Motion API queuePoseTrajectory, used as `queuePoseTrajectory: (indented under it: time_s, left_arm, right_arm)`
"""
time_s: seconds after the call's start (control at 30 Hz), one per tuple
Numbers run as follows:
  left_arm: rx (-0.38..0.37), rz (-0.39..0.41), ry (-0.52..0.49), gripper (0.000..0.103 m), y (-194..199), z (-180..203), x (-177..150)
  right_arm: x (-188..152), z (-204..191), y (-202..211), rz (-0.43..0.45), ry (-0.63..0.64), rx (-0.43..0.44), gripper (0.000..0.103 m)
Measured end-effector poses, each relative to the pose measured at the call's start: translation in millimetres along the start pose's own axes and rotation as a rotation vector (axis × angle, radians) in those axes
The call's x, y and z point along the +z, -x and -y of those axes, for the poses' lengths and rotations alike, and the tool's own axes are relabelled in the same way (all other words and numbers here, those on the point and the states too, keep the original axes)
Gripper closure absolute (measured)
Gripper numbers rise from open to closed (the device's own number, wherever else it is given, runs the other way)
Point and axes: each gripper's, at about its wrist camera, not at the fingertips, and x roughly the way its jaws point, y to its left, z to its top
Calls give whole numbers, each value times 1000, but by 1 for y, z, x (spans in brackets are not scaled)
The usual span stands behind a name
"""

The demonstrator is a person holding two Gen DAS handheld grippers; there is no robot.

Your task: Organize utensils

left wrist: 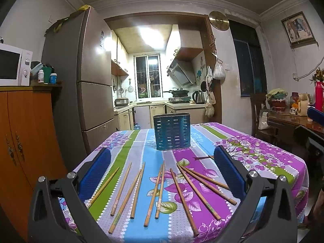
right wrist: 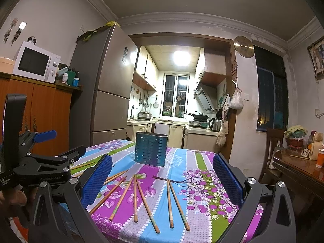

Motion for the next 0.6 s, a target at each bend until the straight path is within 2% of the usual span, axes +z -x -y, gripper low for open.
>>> queuePoseTrajectory:
  time_s: [0.6]
  left_arm:
    - [-2, -8, -4, 5, -5, -3, -4]
  right_arm:
    - [-1, 0, -4, -3, 7, 8, 3]
